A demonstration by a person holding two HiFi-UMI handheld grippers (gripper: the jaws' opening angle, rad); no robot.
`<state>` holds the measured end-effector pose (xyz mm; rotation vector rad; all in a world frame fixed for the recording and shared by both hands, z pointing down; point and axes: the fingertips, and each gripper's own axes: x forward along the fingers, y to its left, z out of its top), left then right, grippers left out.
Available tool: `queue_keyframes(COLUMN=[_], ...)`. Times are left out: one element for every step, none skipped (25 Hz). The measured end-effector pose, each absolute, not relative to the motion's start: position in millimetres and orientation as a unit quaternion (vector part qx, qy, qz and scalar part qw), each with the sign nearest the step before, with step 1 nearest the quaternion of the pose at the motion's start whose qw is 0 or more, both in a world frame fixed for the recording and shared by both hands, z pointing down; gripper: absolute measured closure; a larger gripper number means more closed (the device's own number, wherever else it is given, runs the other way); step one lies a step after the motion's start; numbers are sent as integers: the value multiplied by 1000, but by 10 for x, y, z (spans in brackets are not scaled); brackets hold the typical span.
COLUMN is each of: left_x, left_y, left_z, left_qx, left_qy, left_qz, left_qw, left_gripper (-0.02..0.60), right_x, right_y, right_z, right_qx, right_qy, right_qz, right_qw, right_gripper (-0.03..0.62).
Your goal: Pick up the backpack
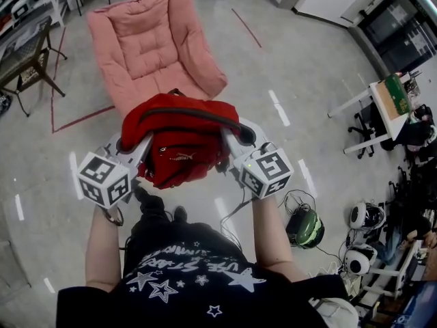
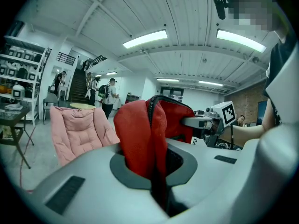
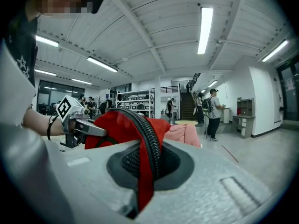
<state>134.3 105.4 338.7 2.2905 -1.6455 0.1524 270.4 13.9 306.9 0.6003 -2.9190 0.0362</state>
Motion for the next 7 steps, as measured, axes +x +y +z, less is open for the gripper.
queue_keyframes(left_x=[1335, 1326, 1314, 1295, 1270, 1241, 1211], left_y=[1043, 1026, 1000, 969, 934, 897, 859], left_z=[3373, 3359, 3345, 3334, 3326, 3322, 3318], left_qx=[802, 803, 804, 805, 805, 805, 804], left_qy=[-574, -572, -571, -571, -571, -571, -571], left_qz=[54, 55, 57, 58, 59, 60, 61], left_qw=[157, 155, 153, 152, 151, 151, 152], left_gripper=[560, 560, 560, 560, 560, 561, 561], right_x=[2698, 2694, 2684, 2668, 2644, 2617, 2587], right_y=[135, 123, 103, 76, 44, 10, -25], right_z=[3059, 3048, 3037, 3029, 3024, 3022, 3021], right_qx=[202, 203, 205, 207, 208, 209, 210], right_qy=[-976, -976, -976, -975, -975, -975, -975], right_qz=[13, 13, 14, 15, 15, 16, 17], right_qw=[79, 78, 76, 75, 74, 74, 74], right_gripper=[582, 582, 582, 582, 582, 582, 582])
